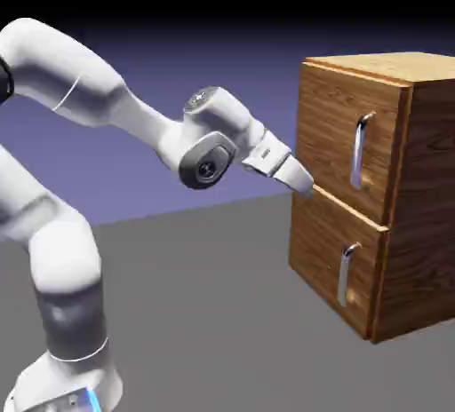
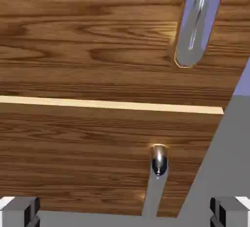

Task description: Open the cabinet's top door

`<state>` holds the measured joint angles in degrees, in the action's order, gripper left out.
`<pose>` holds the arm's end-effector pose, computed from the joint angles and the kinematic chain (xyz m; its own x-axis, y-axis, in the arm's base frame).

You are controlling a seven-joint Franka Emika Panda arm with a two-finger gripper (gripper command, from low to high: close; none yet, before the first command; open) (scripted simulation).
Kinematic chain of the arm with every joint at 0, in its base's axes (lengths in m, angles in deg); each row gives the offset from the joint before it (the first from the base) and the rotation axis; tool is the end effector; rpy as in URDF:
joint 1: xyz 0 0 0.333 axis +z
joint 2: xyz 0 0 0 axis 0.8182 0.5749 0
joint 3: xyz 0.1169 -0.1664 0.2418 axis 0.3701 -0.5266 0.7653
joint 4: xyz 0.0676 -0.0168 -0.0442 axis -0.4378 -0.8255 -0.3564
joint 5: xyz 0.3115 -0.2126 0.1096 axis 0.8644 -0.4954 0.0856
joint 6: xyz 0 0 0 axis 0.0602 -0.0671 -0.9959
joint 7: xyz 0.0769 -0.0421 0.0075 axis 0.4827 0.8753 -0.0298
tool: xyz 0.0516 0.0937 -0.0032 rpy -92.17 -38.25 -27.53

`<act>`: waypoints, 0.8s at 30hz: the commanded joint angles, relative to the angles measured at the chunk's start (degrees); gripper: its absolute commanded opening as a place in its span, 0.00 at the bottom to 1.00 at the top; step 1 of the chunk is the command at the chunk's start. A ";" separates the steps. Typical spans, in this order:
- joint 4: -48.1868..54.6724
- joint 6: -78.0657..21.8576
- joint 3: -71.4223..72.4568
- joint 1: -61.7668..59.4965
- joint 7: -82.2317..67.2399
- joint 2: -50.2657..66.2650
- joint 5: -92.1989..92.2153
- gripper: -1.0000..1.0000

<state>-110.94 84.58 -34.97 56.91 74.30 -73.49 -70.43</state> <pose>0.3884 0.0081 0.4648 0.5523 -0.6136 0.5643 -0.4163 -0.7895 -0.4510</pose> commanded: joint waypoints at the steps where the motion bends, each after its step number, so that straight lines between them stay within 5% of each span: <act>1: 0.28 -0.42 -1.12 1.09 -1.28 -0.64 -2.50 0.50; 24: 6.59 -10.09 -26.88 26.18 -30.67 -15.29 -59.81 0.50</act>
<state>-104.34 74.49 -61.84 83.09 43.63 -88.78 -130.23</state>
